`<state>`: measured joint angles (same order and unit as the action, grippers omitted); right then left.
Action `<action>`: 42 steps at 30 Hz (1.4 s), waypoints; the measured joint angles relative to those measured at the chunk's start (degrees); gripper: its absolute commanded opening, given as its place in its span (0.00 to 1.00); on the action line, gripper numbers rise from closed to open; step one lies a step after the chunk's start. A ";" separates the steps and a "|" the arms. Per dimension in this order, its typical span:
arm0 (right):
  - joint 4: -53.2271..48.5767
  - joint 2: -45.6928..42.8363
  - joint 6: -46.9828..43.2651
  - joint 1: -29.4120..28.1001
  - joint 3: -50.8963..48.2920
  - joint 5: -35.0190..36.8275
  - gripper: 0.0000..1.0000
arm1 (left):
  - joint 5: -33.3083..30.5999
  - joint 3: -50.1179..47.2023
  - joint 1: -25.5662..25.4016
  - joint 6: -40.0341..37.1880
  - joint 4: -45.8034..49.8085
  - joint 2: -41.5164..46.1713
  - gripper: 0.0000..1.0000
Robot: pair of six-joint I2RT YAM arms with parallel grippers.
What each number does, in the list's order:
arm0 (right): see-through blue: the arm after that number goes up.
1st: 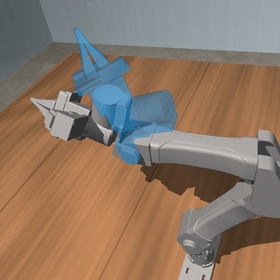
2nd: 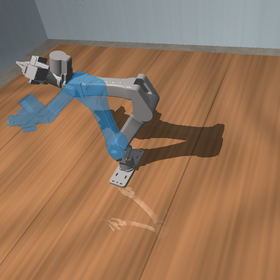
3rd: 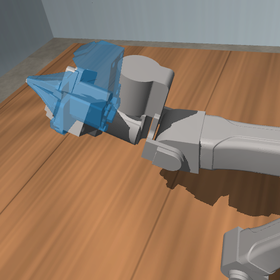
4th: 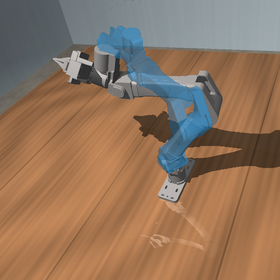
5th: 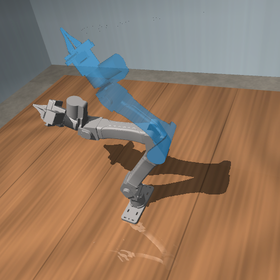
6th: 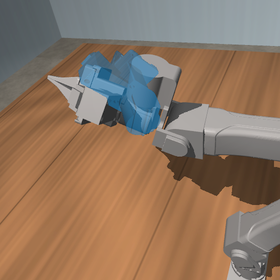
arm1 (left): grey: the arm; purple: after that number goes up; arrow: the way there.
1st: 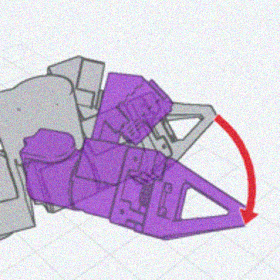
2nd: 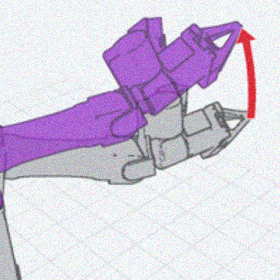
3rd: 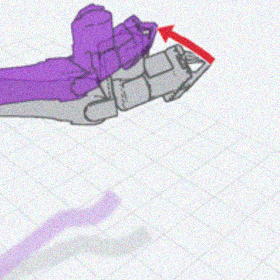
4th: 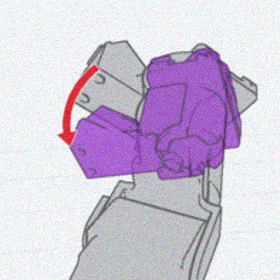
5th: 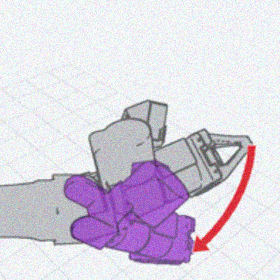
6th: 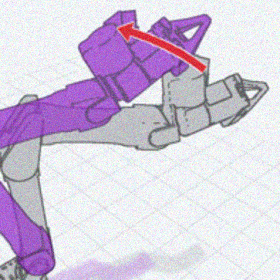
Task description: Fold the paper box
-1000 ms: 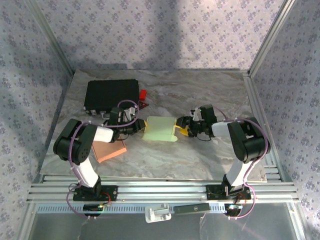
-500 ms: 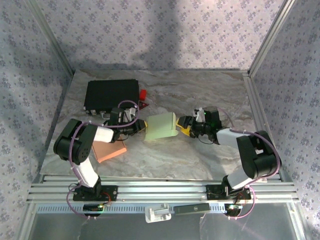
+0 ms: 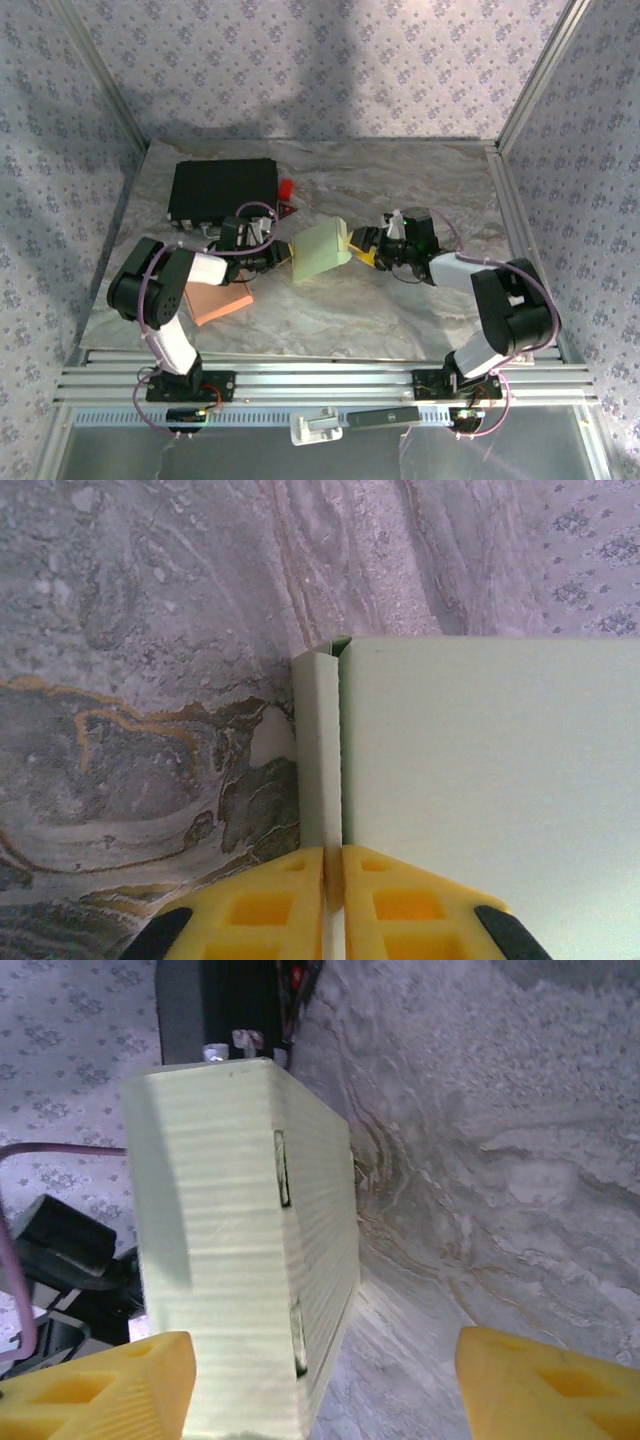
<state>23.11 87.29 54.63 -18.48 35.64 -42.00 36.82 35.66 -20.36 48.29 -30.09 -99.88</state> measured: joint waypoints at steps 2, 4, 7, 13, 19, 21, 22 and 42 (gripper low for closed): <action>0.04 -1.22 -0.11 -0.07 0.07 0.11 0.76 | 0.00 0.00 0.00 0.00 0.35 0.00 0.12; -0.57 -1.44 -0.48 -0.33 0.70 0.24 0.80 | 0.00 0.02 0.00 -0.02 0.55 0.00 0.12; -3.26 -1.36 -2.03 -1.46 2.93 0.59 0.85 | 0.02 0.07 0.00 -0.04 0.92 0.00 0.12; -13.16 0.98 -8.17 -5.57 13.25 2.51 0.85 | 0.00 0.17 0.00 -0.09 1.81 0.00 0.12; -22.97 7.30 -14.21 -8.52 22.40 4.85 0.82 | 0.02 0.17 0.00 -0.22 2.03 0.00 0.12; -26.21 9.86 -15.56 -8.74 24.52 5.27 0.80 | 0.02 0.17 0.00 -0.22 2.05 0.00 0.12; -27.63 10.84 -16.28 -8.85 25.31 5.46 0.78 | 0.02 0.20 0.00 -0.22 2.08 0.00 0.12; -27.58 13.75 5.29 -3.80 24.20 1.66 0.46 | -18.91 6.75 -11.72 -26.01 22.64 36.00 0.72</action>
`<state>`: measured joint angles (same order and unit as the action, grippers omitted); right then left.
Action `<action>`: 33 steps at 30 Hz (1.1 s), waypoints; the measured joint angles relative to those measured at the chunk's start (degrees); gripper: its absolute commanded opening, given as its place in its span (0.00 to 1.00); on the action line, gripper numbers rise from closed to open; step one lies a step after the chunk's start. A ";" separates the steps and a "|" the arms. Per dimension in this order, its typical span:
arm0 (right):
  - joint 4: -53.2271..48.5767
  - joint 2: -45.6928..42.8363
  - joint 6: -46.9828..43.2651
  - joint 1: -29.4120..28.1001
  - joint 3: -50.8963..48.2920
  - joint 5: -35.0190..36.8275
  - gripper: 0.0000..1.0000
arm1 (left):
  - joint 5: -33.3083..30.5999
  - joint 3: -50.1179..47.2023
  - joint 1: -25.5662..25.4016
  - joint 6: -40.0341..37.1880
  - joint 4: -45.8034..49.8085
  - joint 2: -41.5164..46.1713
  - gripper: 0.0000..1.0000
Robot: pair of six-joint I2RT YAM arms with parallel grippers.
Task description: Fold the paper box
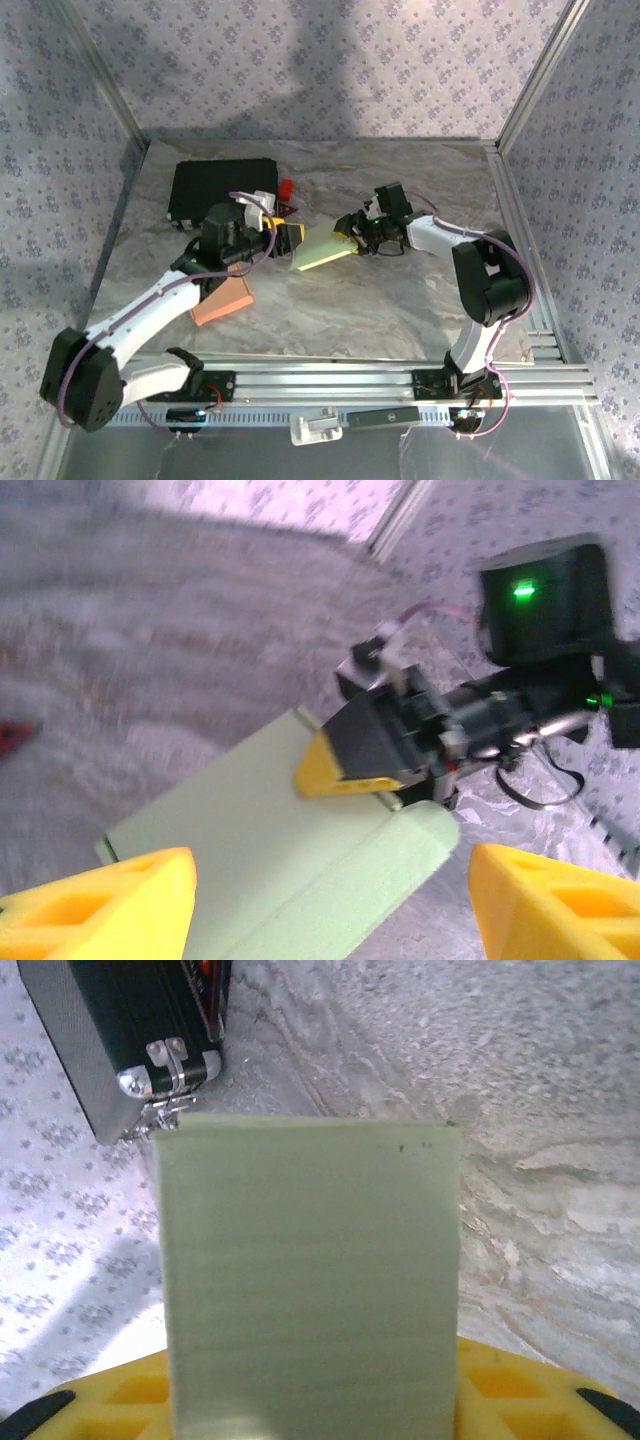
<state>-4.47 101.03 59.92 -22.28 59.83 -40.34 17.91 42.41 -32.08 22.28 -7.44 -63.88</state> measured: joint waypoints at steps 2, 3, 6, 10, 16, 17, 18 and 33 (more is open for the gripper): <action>0.11 -0.04 3.08 0.74 -0.42 -0.98 0.46 | -2.47 0.94 -2.84 -5.88 1.55 1.73 0.76; 0.24 -0.15 4.74 1.14 -0.87 -1.55 0.46 | -4.37 1.01 -5.09 -9.92 2.45 2.49 0.79; 0.02 -0.83 8.55 2.56 -2.40 -3.56 0.46 | -11.34 1.01 -15.04 -22.47 5.33 3.30 0.83; -2.40 -1.18 10.78 4.85 -2.95 -6.08 0.50 | -19.37 3.10 -23.23 -35.36 9.94 -1.03 0.86; -8.24 -1.18 11.26 8.09 -4.48 -9.05 0.51 | -27.56 8.94 -26.91 -49.33 15.37 -12.79 0.87; -8.87 -1.18 11.26 8.55 -5.01 -9.38 0.51 | -28.52 9.94 -26.99 -51.12 15.82 -14.97 0.87; -9.35 -1.18 11.26 9.01 -5.66 -9.77 0.51 | -29.46 10.75 -27.08 -52.74 16.28 -16.81 0.88; -12.35 -1.18 11.21 11.30 -8.48 -12.22 0.49 | -32.70 18.51 -27.15 -60.85 18.47 -30.29 0.86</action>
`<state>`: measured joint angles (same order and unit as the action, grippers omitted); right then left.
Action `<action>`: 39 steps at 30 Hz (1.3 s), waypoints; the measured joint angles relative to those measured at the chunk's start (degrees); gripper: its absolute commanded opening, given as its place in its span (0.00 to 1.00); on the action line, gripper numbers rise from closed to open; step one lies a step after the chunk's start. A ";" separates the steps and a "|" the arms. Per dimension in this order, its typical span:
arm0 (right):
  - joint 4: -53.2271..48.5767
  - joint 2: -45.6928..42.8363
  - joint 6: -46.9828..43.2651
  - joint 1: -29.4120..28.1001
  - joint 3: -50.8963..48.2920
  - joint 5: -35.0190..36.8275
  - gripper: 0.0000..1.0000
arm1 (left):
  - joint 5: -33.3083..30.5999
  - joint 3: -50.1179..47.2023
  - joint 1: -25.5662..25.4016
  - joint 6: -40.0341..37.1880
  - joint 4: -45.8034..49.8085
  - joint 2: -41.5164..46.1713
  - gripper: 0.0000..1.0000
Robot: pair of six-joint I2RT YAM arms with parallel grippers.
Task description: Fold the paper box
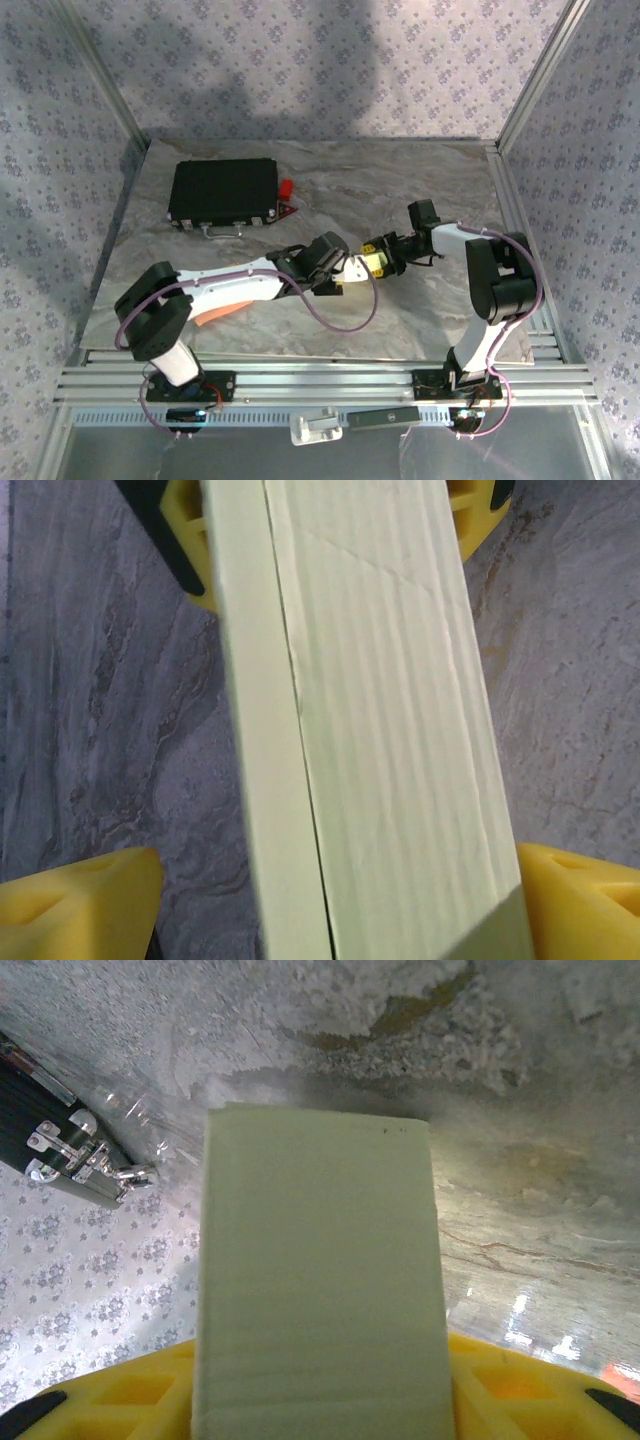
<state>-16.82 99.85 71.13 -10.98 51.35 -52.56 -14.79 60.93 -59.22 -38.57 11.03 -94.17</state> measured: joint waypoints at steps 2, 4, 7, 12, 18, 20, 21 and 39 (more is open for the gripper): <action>-0.17 0.00 0.02 0.13 0.00 -0.04 0.50 | 0.22 0.26 0.00 0.02 0.04 -0.92 0.85; -0.24 0.00 0.02 0.33 0.00 -0.20 0.50 | 0.22 0.26 0.00 0.00 0.52 -1.20 0.81; -0.39 0.00 0.04 0.63 0.00 -0.24 0.50 | 0.22 0.31 0.00 -0.04 0.68 -1.70 0.73; -0.57 0.00 0.07 0.96 0.04 -0.22 0.55 | 1.29 0.42 0.50 0.87 1.25 -2.69 0.60; -1.92 -0.02 0.02 0.96 0.33 -0.22 0.61 | 4.09 0.52 2.40 2.25 1.27 -2.69 0.54; -2.25 -0.11 0.00 1.01 0.39 -0.22 0.63 | 5.27 1.16 2.97 2.71 2.03 -2.69 0.53; -2.54 -0.13 0.00 1.01 0.55 -0.22 0.64 | 6.01 1.60 3.21 3.06 2.67 -2.69 0.52; -14.10 -12.50 -7.26 6.21 5.95 2.84 0.73 | 17.40 12.52 6.45 7.69 16.02 -3.72 0.43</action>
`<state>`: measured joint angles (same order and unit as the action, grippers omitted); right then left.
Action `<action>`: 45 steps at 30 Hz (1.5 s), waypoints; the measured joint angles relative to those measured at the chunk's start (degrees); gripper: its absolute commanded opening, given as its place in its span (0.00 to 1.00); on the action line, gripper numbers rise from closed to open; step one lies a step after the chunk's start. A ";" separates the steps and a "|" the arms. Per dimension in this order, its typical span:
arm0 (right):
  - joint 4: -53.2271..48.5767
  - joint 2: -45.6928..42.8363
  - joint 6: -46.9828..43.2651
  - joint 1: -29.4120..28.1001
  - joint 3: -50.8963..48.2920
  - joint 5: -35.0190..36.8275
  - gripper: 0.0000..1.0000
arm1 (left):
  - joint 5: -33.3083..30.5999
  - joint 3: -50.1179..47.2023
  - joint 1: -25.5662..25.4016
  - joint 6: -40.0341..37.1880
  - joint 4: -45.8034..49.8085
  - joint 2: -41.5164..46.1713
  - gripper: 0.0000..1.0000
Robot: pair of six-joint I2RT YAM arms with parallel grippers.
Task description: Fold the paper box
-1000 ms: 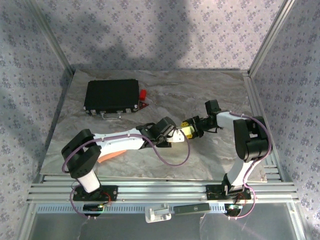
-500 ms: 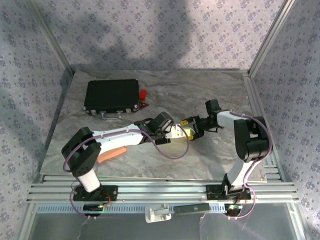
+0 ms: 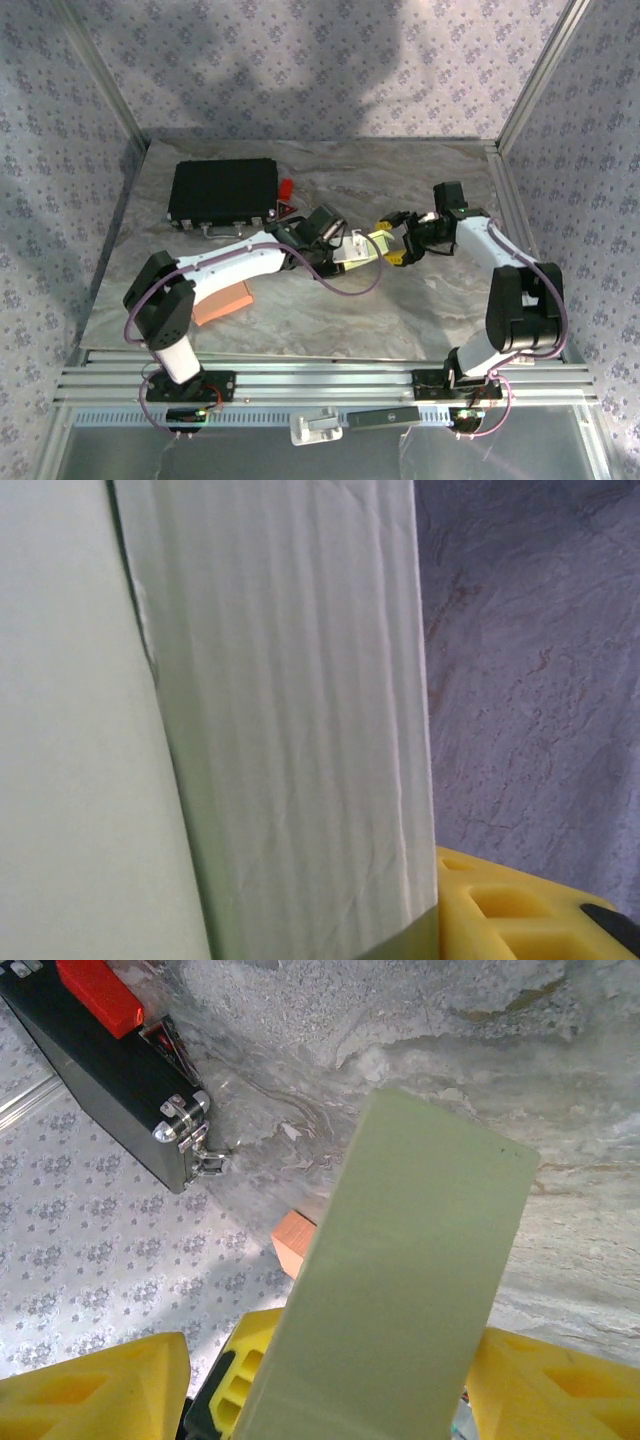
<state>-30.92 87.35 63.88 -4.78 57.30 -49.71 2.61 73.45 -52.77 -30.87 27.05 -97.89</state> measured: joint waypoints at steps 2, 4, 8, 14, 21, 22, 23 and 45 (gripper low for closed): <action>-1.25 -0.61 -0.90 0.31 0.09 0.76 0.73 | 0.90 0.00 0.20 0.35 0.63 -0.50 0.43; -1.75 -0.74 -1.62 0.57 0.09 1.01 0.73 | 1.77 0.02 0.55 0.44 2.08 -1.05 0.43; -1.77 -1.05 -2.14 1.38 0.09 1.55 0.73 | 4.07 0.46 0.59 0.33 6.71 -2.01 0.43; -3.91 -7.96 -5.92 4.20 0.13 7.65 0.66 | 7.80 4.46 0.66 0.15 13.88 -2.75 0.43; -1.44 -21.03 -16.17 1.44 -1.14 18.97 0.51 | 10.29 6.34 1.40 -0.83 19.45 -3.76 0.42; -0.52 -22.77 -18.03 0.09 -2.23 20.76 0.51 | 10.36 6.34 1.73 -1.01 19.85 -4.15 0.42; 0.11 -24.33 -19.87 -1.31 -3.48 22.60 0.51 | 10.51 6.34 1.95 -1.05 20.13 -4.44 0.42; 4.63 -23.85 -45.18 -23.12 -12.35 42.07 0.60 | 10.05 5.40 3.21 -0.96 19.34 -5.20 0.51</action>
<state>-26.28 63.51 18.70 -27.90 44.95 -7.64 12.67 78.85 -49.56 -31.83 46.39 -103.09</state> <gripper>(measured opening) 0.599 0.509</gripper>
